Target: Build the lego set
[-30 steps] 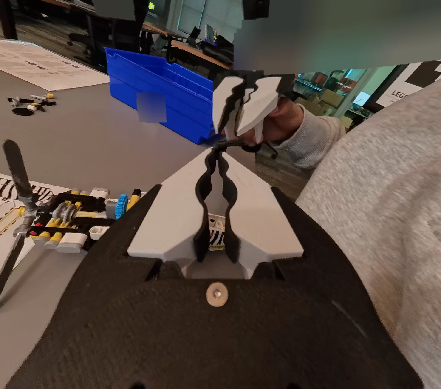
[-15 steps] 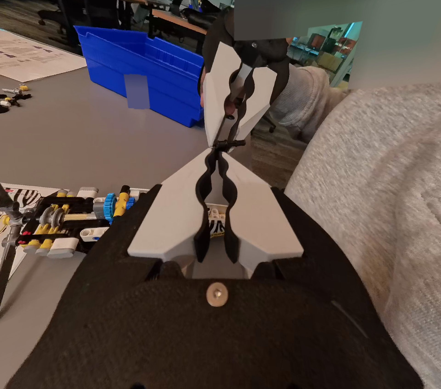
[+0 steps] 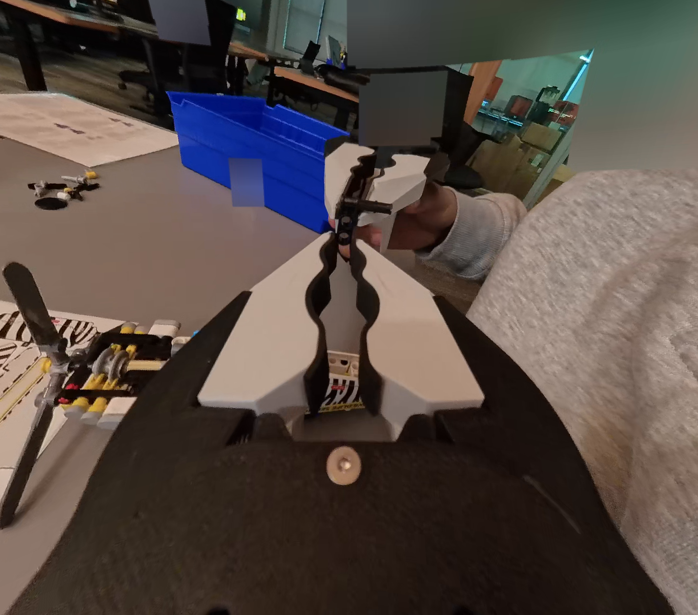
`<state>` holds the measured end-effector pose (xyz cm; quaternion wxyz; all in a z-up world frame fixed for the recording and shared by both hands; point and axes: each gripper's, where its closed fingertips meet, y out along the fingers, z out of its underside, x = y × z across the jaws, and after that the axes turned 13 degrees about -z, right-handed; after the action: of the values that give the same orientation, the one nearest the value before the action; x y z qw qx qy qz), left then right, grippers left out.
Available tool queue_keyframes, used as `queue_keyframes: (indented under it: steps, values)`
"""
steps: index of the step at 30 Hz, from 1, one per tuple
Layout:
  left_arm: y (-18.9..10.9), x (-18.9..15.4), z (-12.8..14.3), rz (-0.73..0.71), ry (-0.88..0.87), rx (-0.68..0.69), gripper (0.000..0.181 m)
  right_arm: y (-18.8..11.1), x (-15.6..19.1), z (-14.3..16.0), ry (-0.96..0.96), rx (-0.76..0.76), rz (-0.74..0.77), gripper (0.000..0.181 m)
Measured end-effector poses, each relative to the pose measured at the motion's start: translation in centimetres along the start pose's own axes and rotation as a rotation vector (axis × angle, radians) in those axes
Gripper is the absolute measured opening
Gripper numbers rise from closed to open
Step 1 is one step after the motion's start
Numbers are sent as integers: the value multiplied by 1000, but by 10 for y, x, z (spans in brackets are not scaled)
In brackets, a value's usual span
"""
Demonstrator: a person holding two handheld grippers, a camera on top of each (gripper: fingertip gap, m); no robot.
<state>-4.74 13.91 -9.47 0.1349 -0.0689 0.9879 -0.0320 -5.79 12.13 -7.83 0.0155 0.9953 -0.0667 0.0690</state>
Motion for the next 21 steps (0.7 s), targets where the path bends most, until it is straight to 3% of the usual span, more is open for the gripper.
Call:
queue_keyframes:
  steps: [3,11,16,21]
  values:
    - [-1,0,0,12,-4,2,3,-2,1,1,29,-36,-12,5]
    - [-1,-6,9,53,-3,53,2,-5,7,8,-1,52,-63,17]
    - [-1,-7,14,68,-4,88,1,-2,9,10,-37,91,-91,6]
    - [-1,-5,15,61,-7,95,1,-1,7,11,-43,103,-92,5]
